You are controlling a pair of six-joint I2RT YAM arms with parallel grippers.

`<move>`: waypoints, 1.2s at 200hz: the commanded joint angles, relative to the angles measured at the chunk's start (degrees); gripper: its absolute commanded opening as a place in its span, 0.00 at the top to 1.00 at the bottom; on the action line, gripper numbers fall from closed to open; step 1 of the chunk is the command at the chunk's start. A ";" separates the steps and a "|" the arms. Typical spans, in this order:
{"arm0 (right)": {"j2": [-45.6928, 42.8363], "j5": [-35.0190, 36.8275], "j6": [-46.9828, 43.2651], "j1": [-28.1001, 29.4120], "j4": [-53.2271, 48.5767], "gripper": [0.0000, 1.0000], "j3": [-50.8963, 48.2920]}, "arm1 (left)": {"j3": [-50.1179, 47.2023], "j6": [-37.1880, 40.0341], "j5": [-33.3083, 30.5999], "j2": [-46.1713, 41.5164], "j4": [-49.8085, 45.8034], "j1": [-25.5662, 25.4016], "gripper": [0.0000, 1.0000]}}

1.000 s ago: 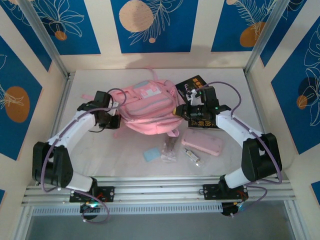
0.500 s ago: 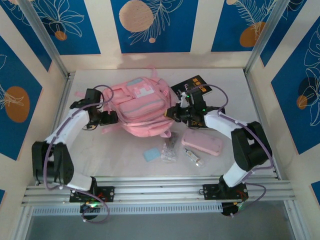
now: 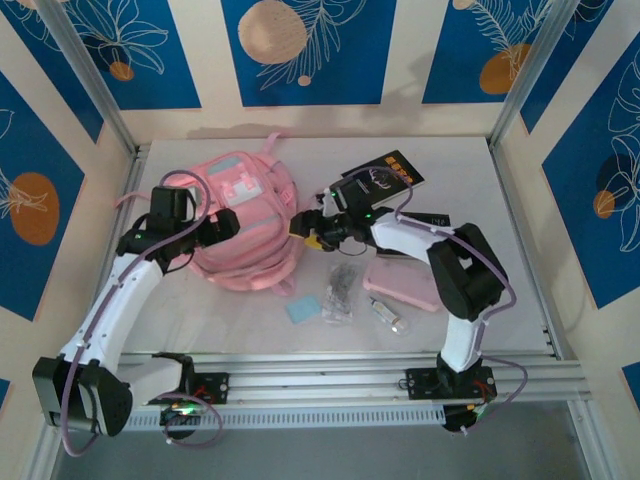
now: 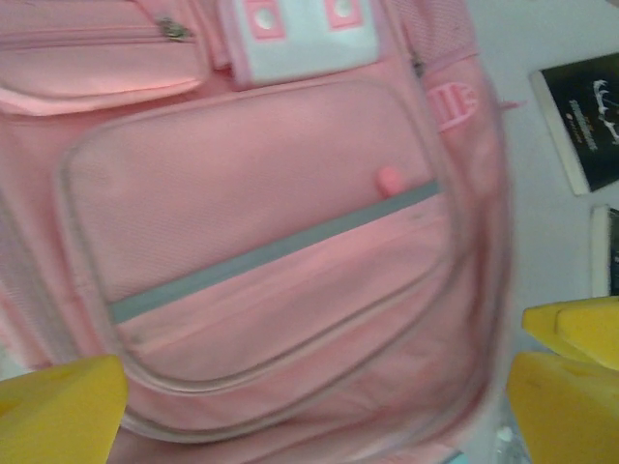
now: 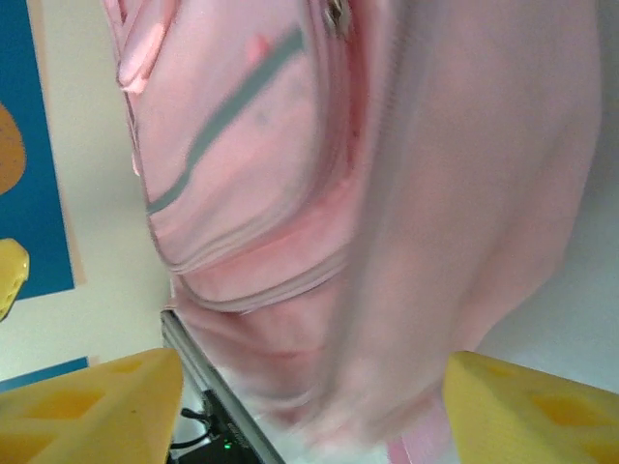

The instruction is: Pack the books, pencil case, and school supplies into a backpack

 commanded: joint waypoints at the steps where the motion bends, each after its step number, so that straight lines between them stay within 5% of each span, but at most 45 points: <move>1: -9.01 5.50 -6.47 -3.99 -11.82 0.25 -0.65 | -0.77 -3.15 2.59 -0.52 4.27 -3.45 0.00; 42: -19.36 13.07 -7.50 -14.99 -22.32 0.24 -7.57 | -0.69 -6.39 1.26 4.53 13.95 -13.39 0.00; 119: -28.04 13.00 3.37 -36.03 -17.85 0.24 -23.73 | 4.06 -10.03 -0.02 20.74 26.85 -28.50 0.00; 240: -17.48 11.28 15.21 -42.51 -7.70 0.33 -27.04 | 2.73 -12.25 -0.40 23.91 29.91 -32.11 0.00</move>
